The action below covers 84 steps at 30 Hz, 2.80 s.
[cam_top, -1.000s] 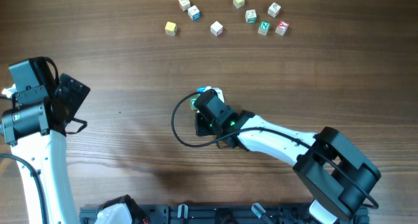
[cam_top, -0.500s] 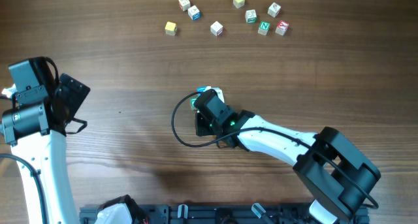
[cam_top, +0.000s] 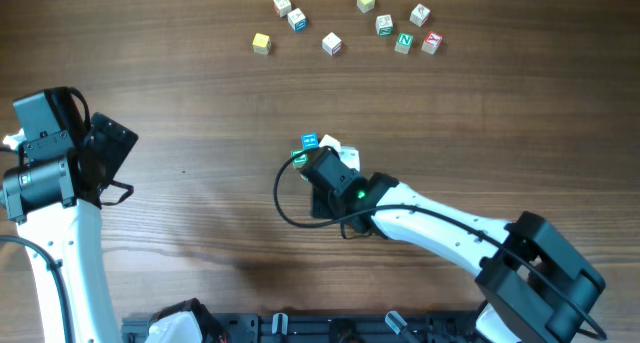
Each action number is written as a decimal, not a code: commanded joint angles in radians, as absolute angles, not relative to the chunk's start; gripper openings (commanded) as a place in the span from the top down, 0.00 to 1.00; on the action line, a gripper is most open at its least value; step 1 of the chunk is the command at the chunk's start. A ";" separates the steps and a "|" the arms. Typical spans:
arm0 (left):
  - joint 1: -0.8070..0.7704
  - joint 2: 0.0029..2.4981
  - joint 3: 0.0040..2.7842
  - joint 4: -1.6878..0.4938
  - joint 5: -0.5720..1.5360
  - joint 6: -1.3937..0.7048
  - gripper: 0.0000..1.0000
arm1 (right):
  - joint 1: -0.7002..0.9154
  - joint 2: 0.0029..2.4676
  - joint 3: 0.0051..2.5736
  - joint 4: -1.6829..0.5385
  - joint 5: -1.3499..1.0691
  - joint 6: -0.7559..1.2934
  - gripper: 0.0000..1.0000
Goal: Form a circle
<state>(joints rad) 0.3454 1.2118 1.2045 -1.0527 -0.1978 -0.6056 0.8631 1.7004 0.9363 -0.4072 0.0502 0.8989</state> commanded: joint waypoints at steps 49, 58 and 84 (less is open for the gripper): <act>0.353 1.214 1.211 -1.052 -0.210 -0.618 0.00 | 0.719 1.785 0.934 -0.321 0.157 1.099 0.95; 0.353 1.214 1.211 -1.052 -0.210 -0.618 0.00 | 0.719 1.785 0.934 -0.282 0.121 1.070 0.95; 0.353 1.214 1.211 -1.052 -0.210 -0.618 0.00 | 0.719 1.784 0.934 -0.277 0.080 1.070 0.95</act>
